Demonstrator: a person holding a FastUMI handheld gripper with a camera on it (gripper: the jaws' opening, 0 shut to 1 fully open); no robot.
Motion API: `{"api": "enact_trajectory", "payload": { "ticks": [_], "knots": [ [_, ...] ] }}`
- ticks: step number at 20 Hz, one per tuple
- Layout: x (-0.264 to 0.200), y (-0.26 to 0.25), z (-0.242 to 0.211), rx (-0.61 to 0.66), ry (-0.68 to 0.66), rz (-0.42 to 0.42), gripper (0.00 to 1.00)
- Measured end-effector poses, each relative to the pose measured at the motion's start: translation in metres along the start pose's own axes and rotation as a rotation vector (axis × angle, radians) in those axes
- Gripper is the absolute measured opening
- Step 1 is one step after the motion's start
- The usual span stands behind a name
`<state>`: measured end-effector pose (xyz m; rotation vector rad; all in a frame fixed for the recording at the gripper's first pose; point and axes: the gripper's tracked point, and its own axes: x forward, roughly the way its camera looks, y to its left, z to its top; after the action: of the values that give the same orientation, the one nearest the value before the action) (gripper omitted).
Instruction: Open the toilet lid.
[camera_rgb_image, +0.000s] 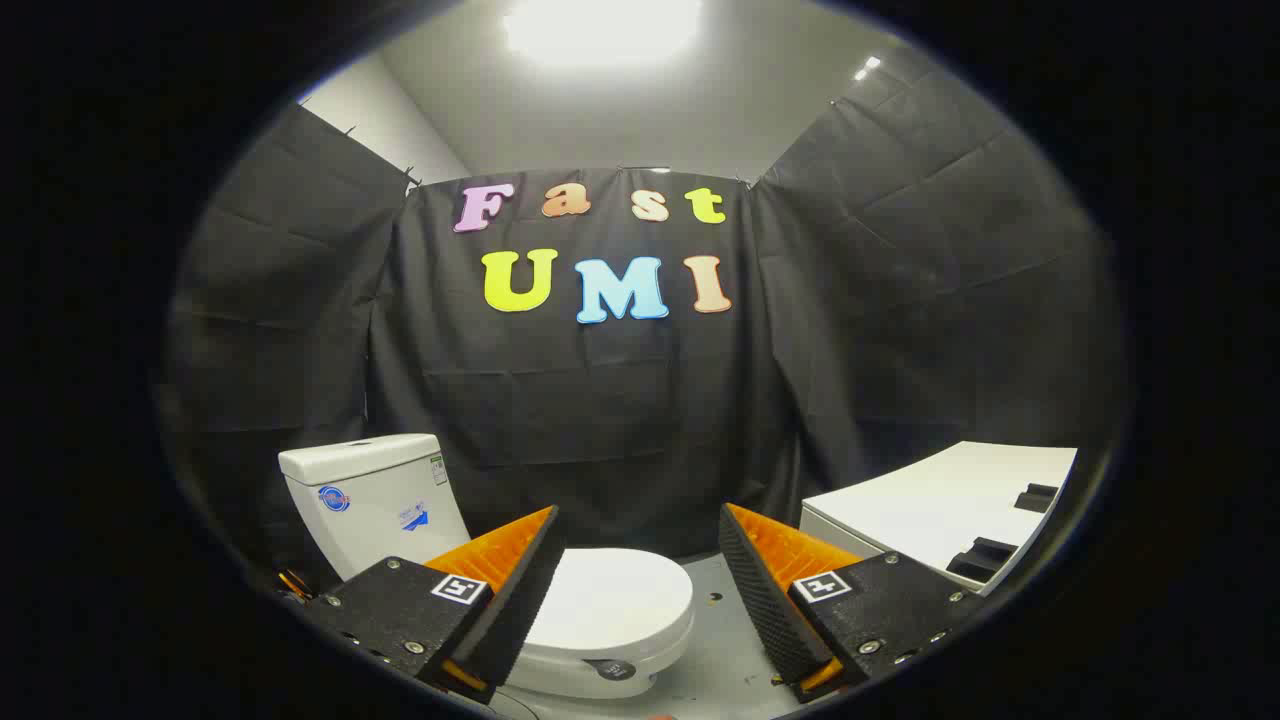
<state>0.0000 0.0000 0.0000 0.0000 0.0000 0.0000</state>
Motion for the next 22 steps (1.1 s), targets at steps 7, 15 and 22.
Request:
{"api": "enact_trajectory", "payload": {
  "ticks": [7, 15, 22],
  "knots": [
    [-0.002, 0.000, 0.003, 0.005, -0.005, 0.000, 0.95],
    [-0.002, 0.006, -0.001, 0.004, 0.001, 0.010, 0.95],
    [0.001, 0.009, -0.010, 0.021, 0.015, 0.023, 0.95]
  ]
}}
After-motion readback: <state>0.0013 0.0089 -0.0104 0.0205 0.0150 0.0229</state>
